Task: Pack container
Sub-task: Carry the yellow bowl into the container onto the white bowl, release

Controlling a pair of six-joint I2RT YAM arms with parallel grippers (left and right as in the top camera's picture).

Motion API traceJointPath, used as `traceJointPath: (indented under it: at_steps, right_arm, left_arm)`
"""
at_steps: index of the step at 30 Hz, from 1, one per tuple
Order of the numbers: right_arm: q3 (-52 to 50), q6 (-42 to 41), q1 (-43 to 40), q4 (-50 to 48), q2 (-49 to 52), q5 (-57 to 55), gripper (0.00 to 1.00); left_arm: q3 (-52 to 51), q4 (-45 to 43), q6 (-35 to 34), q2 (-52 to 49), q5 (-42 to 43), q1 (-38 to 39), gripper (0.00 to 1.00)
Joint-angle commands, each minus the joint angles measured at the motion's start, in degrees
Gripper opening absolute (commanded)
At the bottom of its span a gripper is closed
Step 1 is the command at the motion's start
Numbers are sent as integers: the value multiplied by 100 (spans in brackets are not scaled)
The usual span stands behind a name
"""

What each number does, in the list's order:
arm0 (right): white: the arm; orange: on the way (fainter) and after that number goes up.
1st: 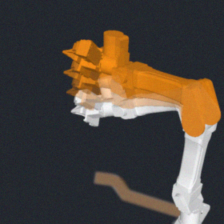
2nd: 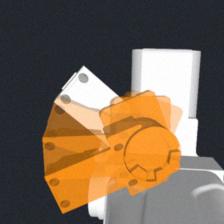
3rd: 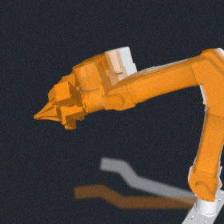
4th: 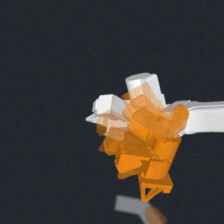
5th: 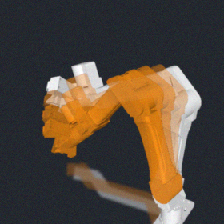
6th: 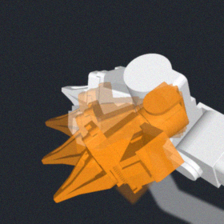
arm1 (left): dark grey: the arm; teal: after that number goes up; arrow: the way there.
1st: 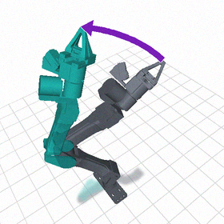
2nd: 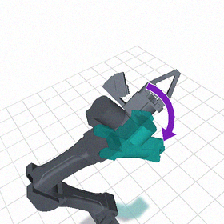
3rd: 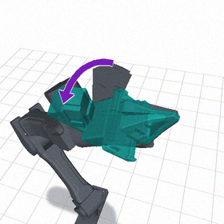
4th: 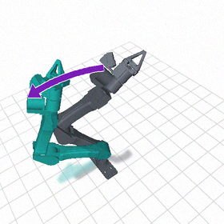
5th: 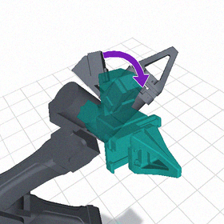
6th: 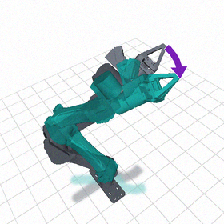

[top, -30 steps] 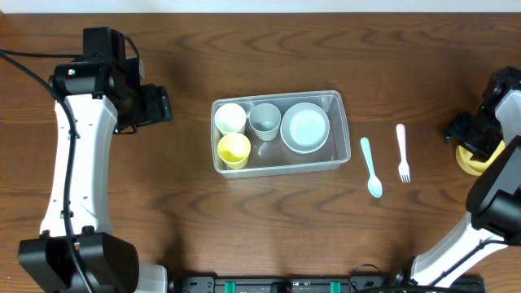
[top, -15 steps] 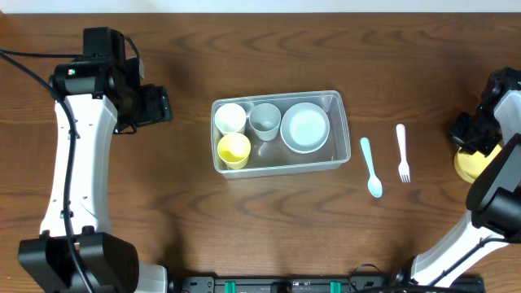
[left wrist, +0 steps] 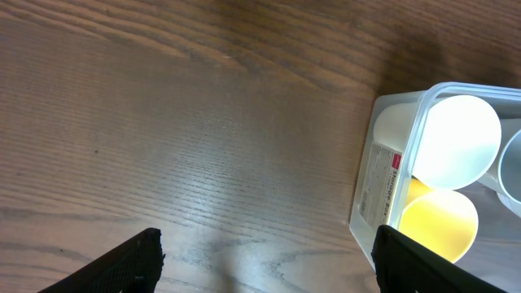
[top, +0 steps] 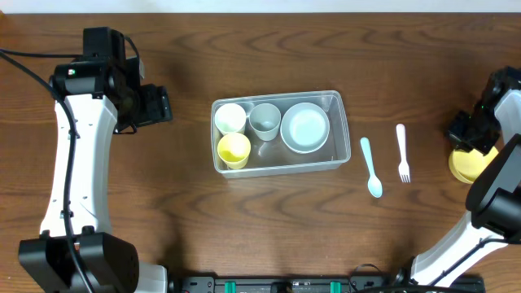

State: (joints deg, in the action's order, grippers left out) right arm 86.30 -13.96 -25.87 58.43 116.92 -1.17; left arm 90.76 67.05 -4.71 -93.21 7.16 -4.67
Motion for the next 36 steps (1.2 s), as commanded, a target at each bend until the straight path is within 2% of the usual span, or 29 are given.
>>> traceJointPath:
  at_steps: [1, 7, 11, 17, 20, 24, 36]
  right_arm:
    - [260, 540, 400, 9, -538, 1067, 1]
    - [553, 1473, 1663, -2, -1788, 1451, 1]
    - [564, 1875, 2898, -144, -2448, 975, 1]
    - [560, 2179, 4586, -33, -2518, 374, 1]
    - [551, 2175, 5154, -13, -2345, 267, 1]
    - [549, 2131, 5471, 13, -2050, 271, 1]
    - [549, 2229, 5729, 337, -1399, 269, 1]
  left_arm:
    - [-28, 17, -52, 105, -7, -15, 83]
    - [-28, 17, -52, 105, -7, -13, 83]
    - [-28, 17, -52, 105, -7, -13, 83]
    - [-28, 20, -52, 105, -7, -13, 83]
    - [-28, 20, -52, 105, -7, -13, 83]
    - [-28, 20, -50, 105, -7, -15, 83]
    - [-28, 17, -50, 105, -9, -15, 83]
